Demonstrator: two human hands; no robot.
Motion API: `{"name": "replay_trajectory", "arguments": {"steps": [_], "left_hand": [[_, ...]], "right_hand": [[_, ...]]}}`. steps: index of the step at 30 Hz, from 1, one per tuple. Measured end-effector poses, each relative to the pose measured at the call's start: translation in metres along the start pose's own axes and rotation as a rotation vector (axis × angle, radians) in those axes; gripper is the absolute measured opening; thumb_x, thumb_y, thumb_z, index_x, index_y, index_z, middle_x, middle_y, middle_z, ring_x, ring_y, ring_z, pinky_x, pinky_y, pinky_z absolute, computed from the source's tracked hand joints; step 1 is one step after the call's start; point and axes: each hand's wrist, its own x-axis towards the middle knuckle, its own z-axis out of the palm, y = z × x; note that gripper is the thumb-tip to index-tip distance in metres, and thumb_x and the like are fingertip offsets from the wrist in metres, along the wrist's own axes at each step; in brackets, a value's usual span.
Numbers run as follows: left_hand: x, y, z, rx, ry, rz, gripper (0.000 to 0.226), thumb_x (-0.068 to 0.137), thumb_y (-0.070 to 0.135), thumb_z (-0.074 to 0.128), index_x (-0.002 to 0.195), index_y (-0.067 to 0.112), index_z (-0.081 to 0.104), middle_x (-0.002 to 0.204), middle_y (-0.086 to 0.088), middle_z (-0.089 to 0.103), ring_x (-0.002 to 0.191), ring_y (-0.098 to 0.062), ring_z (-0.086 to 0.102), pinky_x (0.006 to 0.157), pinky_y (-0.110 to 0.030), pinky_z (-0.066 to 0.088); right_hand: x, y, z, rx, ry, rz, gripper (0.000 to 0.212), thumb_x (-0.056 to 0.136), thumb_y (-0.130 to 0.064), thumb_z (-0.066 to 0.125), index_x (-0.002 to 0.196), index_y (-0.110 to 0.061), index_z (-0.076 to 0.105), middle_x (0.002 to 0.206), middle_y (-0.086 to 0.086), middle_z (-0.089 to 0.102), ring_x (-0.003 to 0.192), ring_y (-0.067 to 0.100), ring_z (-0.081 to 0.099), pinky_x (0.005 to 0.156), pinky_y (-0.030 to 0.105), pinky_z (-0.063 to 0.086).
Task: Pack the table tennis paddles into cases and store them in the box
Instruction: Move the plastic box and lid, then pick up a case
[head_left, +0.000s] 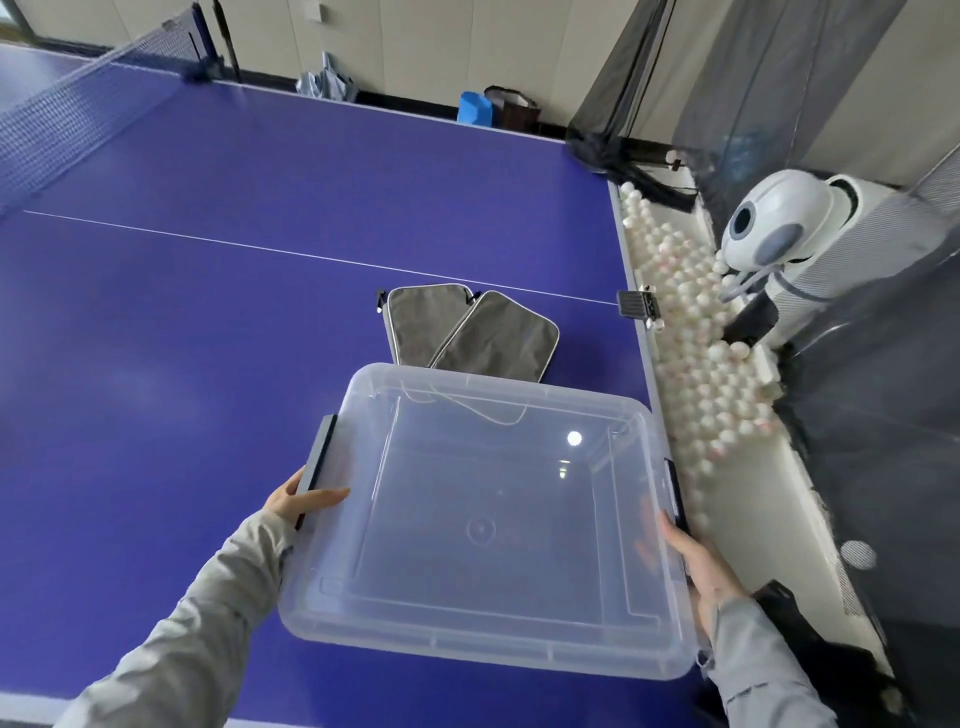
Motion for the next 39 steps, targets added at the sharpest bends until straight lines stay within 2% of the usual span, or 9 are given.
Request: {"name": "replay_trajectory", "arguments": {"steps": [2, 4, 6, 9, 13, 16, 22, 32, 39], "left_hand": [[-0.001, 0.001, -0.002, -0.014, -0.021, -0.004, 0.066, 0.052, 0.014, 0.07, 0.117, 0.011, 0.058, 0.087, -0.015, 0.068, 0.073, -0.033, 0.065, 0.072, -0.043, 0.056], [-0.001, 0.003, -0.007, -0.033, -0.068, -0.014, 0.062, 0.056, 0.014, 0.068, 0.117, 0.012, 0.058, 0.072, -0.006, 0.072, 0.059, -0.024, 0.068, 0.054, -0.032, 0.056], [0.002, 0.003, -0.012, -0.052, -0.103, -0.005, 0.063, 0.058, 0.01, 0.067, 0.12, 0.01, 0.056, 0.072, -0.002, 0.073, 0.058, -0.021, 0.069, 0.05, -0.029, 0.056], [0.003, 0.005, -0.017, 0.002, -0.089, 0.037, 0.076, 0.055, 0.01, 0.071, 0.128, 0.01, 0.052, 0.077, 0.0, 0.073, 0.066, -0.02, 0.07, 0.057, -0.031, 0.057], [-0.007, 0.003, -0.014, 0.112, 0.0, 0.091, 0.108, 0.046, 0.032, 0.081, 0.143, 0.027, 0.034, 0.129, -0.005, 0.056, 0.118, -0.028, 0.055, 0.101, -0.042, 0.041], [-0.024, -0.005, -0.007, 0.267, 0.098, 0.196, 0.089, 0.07, 0.03, 0.081, 0.144, 0.031, 0.032, 0.147, 0.002, 0.036, 0.137, -0.018, 0.034, 0.099, -0.033, 0.036], [-0.055, -0.022, 0.014, 0.746, 0.268, 0.349, 0.084, 0.076, 0.041, 0.074, 0.145, 0.018, 0.031, 0.148, 0.0, 0.034, 0.139, -0.02, 0.024, 0.114, -0.041, 0.025], [-0.06, -0.017, 0.023, 0.757, 0.25, 0.253, 0.104, 0.068, 0.045, 0.079, 0.148, 0.015, 0.019, 0.152, -0.005, 0.025, 0.14, -0.022, 0.024, 0.113, -0.04, 0.028], [-0.067, -0.004, 0.02, 0.629, 0.31, 0.371, 0.11, 0.061, 0.04, 0.085, 0.147, 0.019, 0.02, 0.148, -0.001, 0.033, 0.135, -0.02, 0.033, 0.109, -0.04, 0.035]], "right_hand": [[-0.001, -0.002, -0.005, 0.007, -0.042, 0.046, 0.06, 0.076, -0.048, 0.068, 0.129, -0.023, 0.056, 0.123, 0.001, 0.063, 0.115, 0.023, 0.058, 0.105, 0.046, 0.041], [-0.003, -0.003, -0.007, -0.04, -0.03, 0.037, 0.062, 0.07, -0.05, 0.071, 0.125, -0.024, 0.058, 0.117, -0.003, 0.066, 0.106, 0.018, 0.061, 0.093, 0.041, 0.048], [-0.004, -0.001, -0.009, -0.075, 0.012, 0.003, 0.056, 0.069, -0.048, 0.075, 0.12, -0.03, 0.058, 0.112, -0.008, 0.066, 0.103, 0.016, 0.061, 0.086, 0.039, 0.05], [-0.001, -0.003, -0.013, -0.124, 0.038, -0.132, 0.055, 0.074, -0.035, 0.077, 0.125, -0.03, 0.055, 0.12, -0.003, 0.065, 0.111, 0.017, 0.059, 0.102, 0.041, 0.043], [-0.002, -0.005, -0.011, -0.317, 0.136, -0.286, 0.068, 0.079, -0.032, 0.074, 0.138, -0.023, 0.041, 0.134, 0.002, 0.052, 0.121, 0.02, 0.05, 0.107, 0.041, 0.038], [-0.012, -0.001, -0.01, -0.439, 0.212, -0.351, 0.068, 0.08, -0.037, 0.071, 0.139, -0.024, 0.04, 0.134, 0.001, 0.045, 0.124, 0.019, 0.046, 0.107, 0.043, 0.038], [-0.03, 0.017, 0.001, -0.626, 0.24, -0.418, 0.064, 0.082, -0.039, 0.068, 0.136, -0.013, 0.046, 0.139, 0.007, 0.044, 0.132, 0.024, 0.037, 0.11, 0.04, 0.029], [-0.039, 0.011, 0.019, -0.655, 0.292, -0.453, 0.081, 0.076, -0.036, 0.075, 0.14, -0.002, 0.037, 0.141, 0.018, 0.041, 0.132, 0.032, 0.034, 0.111, 0.044, 0.027], [-0.044, -0.019, 0.02, -0.599, 0.287, -0.572, 0.082, 0.076, -0.036, 0.076, 0.141, -0.006, 0.035, 0.142, 0.014, 0.038, 0.134, 0.028, 0.03, 0.111, 0.04, 0.026]]}}
